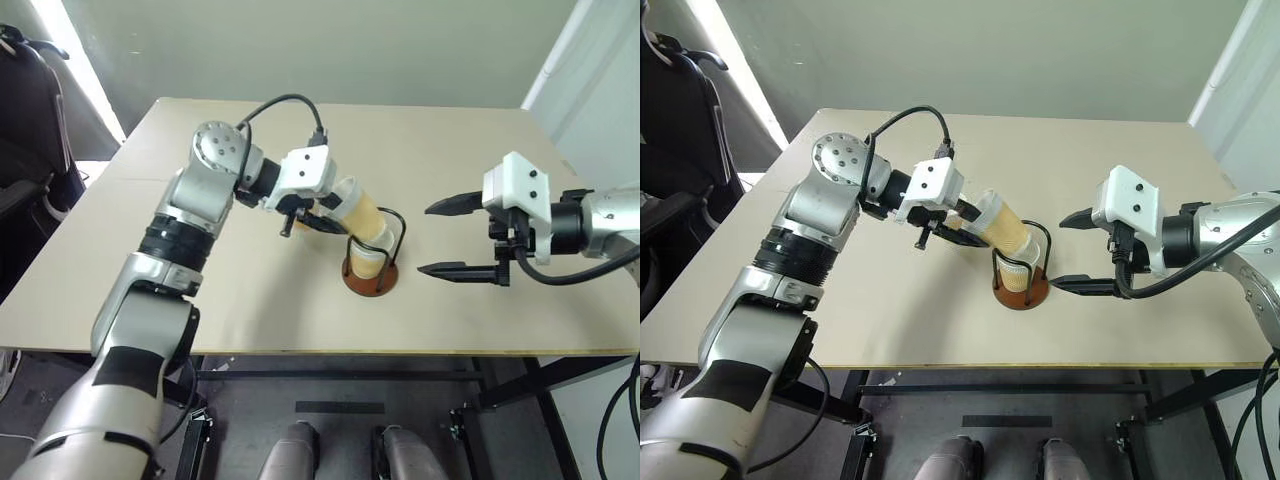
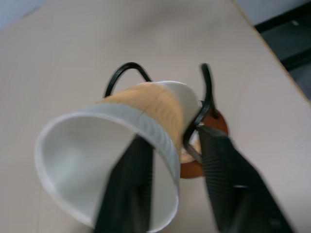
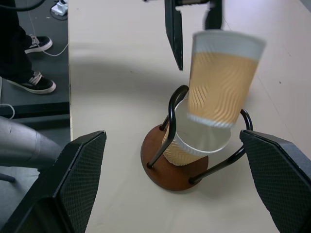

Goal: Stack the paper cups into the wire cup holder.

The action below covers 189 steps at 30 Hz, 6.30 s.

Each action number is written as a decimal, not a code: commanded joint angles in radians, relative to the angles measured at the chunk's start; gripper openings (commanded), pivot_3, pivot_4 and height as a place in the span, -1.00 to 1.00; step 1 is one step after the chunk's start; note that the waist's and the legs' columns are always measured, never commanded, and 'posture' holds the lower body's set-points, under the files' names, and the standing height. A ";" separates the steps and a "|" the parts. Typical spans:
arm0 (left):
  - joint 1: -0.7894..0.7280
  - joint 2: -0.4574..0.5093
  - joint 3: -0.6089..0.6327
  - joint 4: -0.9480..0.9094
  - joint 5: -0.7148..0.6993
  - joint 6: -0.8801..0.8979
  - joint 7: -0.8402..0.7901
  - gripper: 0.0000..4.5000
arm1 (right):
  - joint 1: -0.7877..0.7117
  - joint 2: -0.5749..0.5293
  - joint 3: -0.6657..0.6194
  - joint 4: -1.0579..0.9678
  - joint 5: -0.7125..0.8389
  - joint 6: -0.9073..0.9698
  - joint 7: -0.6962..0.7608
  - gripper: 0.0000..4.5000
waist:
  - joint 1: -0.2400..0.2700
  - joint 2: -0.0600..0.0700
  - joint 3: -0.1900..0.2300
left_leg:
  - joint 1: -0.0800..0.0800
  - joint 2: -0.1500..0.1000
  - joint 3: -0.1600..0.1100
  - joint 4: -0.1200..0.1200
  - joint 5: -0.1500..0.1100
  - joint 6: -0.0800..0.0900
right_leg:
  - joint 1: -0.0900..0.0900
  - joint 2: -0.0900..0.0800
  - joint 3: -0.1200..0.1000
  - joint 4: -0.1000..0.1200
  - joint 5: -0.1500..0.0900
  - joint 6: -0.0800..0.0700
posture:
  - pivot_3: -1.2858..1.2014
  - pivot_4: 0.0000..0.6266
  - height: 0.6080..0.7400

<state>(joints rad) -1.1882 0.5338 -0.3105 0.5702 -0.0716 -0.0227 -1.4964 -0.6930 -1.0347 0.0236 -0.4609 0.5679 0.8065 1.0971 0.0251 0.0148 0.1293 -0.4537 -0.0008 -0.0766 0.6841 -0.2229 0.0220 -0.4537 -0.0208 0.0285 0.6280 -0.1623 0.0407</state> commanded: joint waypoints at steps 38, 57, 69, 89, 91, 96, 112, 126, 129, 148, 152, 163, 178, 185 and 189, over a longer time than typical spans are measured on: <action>-0.055 -0.047 0.103 0.046 -0.024 -0.016 0.086 0.98 | -0.047 -0.041 -0.045 0.017 0.007 -0.025 0.025 1.00 | 0.002 0.000 0.000 | 0.000 0.000 0.001 0.000 0.000 0.000 | 0.000 0.000 0.000 0.000 0.000 0.001 | 0.03 -0.52 1.00; -0.135 0.099 -0.019 0.523 0.388 -0.530 0.458 0.98 | -0.113 0.054 -0.045 0.056 0.046 -0.039 0.006 1.00 | 0.003 0.000 0.000 | -0.001 -0.002 0.000 0.000 0.000 0.001 | -0.001 -0.001 0.001 0.000 0.000 0.001 | 0.03 -0.52 1.00; -0.165 0.064 -0.094 0.657 0.548 -0.601 0.704 0.98 | -0.090 0.026 -0.048 0.045 0.050 -0.045 0.034 1.00 | 0.003 0.000 0.000 | -0.001 -0.003 0.001 0.000 0.000 0.000 | -0.002 -0.001 0.001 0.000 -0.001 0.001 | 0.03 -0.52 1.00; -0.155 0.035 -0.131 0.699 0.599 -0.640 0.708 -0.66 | -0.083 0.015 -0.047 0.041 0.051 -0.031 0.030 1.00 | 0.003 0.000 0.000 | 0.000 -0.004 0.003 0.000 0.001 -0.002 | -0.002 0.001 0.002 0.000 -0.001 0.001 | 0.03 -0.52 1.00; -0.166 0.039 -0.120 0.697 0.585 -0.642 0.682 -0.98 | -0.085 0.014 -0.046 0.045 0.050 -0.031 0.032 1.00 | 0.003 0.000 0.000 | 0.000 -0.003 0.002 0.000 0.001 -0.001 | -0.002 0.000 0.002 0.000 -0.001 0.001 | 0.03 -0.52 1.00; -0.191 0.044 -0.080 0.690 0.539 -0.633 0.608 -1.00 | -0.087 0.009 -0.043 0.057 0.045 -0.036 0.041 1.00 | 0.003 0.000 0.000 | 0.000 -0.003 0.002 0.000 0.001 -0.001 | -0.002 0.001 0.002 0.000 -0.001 0.001 | 0.03 -0.52 1.00; -0.305 -0.055 0.127 0.564 0.239 -0.452 0.270 -1.00 | -0.045 -0.082 -0.068 0.092 0.052 -0.016 0.101 1.00 | 0.009 -0.001 0.000 | -0.003 -0.004 0.004 0.001 -0.001 0.002 | -0.002 -0.002 0.003 0.000 -0.002 0.003 | 0.03 -0.52 1.00; -0.238 -0.055 0.178 0.075 -0.034 0.064 -0.026 -1.00 | -0.066 -0.094 -0.106 0.183 0.074 0.025 0.094 1.00 | -0.003 0.000 0.000 | -0.001 -0.002 0.009 0.008 -0.003 0.006 | 0.000 0.000 0.005 0.001 -0.003 0.007 | 0.03 -0.52 1.00; -0.230 -0.015 0.155 0.007 -0.068 0.147 -0.092 -1.00 | -0.061 -0.088 -0.116 0.156 0.088 0.039 0.077 1.00 | -0.005 0.000 0.000 | -0.001 -0.001 0.008 0.010 -0.004 0.007 | 0.000 0.000 0.004 0.003 -0.003 0.007 | 0.03 -0.52 1.00; -0.218 0.096 -0.044 -0.038 -0.251 0.250 -0.118 -1.00 | 0.009 -0.065 -0.137 0.101 0.099 0.031 0.020 1.00 | 0.006 0.001 0.000 | -0.002 -0.002 0.004 0.015 -0.008 0.009 | 0.004 -0.002 0.003 0.000 -0.003 0.007 | 0.03 -0.52 1.00; -0.203 0.046 -0.039 0.021 -0.194 0.185 -0.118 -1.00 | 0.022 -0.061 -0.135 0.092 0.096 0.027 0.003 1.00 | 0.006 0.001 0.000 | -0.002 -0.003 0.004 0.015 -0.008 0.009 | 0.004 -0.003 0.004 0.000 -0.002 0.008 | 0.03 -0.52 1.00; -0.208 -0.019 -0.018 0.112 -0.121 0.090 -0.117 -1.00 | 0.034 -0.062 -0.142 0.059 0.120 0.050 -0.026 1.00 | 0.005 0.001 0.000 | -0.002 -0.002 0.005 0.015 -0.008 0.009 | 0.004 -0.002 0.004 -0.001 -0.002 0.009 | 0.03 -0.52 1.00; -0.198 -0.059 -0.018 0.069 -0.142 0.143 -0.118 -1.00 | 0.059 -0.070 -0.159 0.043 0.125 0.052 -0.039 1.00 | 0.006 0.001 0.001 | -0.002 -0.003 0.005 0.015 -0.009 0.010 | 0.004 -0.002 0.004 -0.001 -0.002 0.010 | 0.03 -0.52 1.00; -0.183 -0.037 -0.048 0.053 -0.157 0.145 -0.118 -1.00 | 0.071 -0.066 -0.165 0.037 0.126 0.053 -0.044 1.00 | 0.007 0.001 0.001 | -0.002 -0.003 0.005 0.015 -0.009 0.010 | 0.004 -0.002 0.004 -0.001 -0.002 0.010 | 0.03 -0.52 1.00; -0.170 -0.043 -0.044 0.041 -0.155 0.151 -0.118 -1.00 | 0.074 -0.068 -0.168 0.035 0.130 0.054 -0.045 1.00 | 0.008 0.001 0.001 | -0.002 -0.003 0.005 0.015 -0.009 0.010 | 0.004 -0.002 0.004 -0.001 -0.001 0.010 | 0.03 -0.52 1.00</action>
<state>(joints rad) -1.3516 0.4907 -0.3658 0.6448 -0.2120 0.1264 -1.5799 -0.6125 -1.0914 -0.0970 -0.4025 0.6840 0.8648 1.0590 0.0328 0.0154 0.1298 -0.4556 -0.0034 -0.0715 0.6989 -0.2316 0.0318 -0.4497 -0.0230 0.0326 0.6271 -0.1638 0.0511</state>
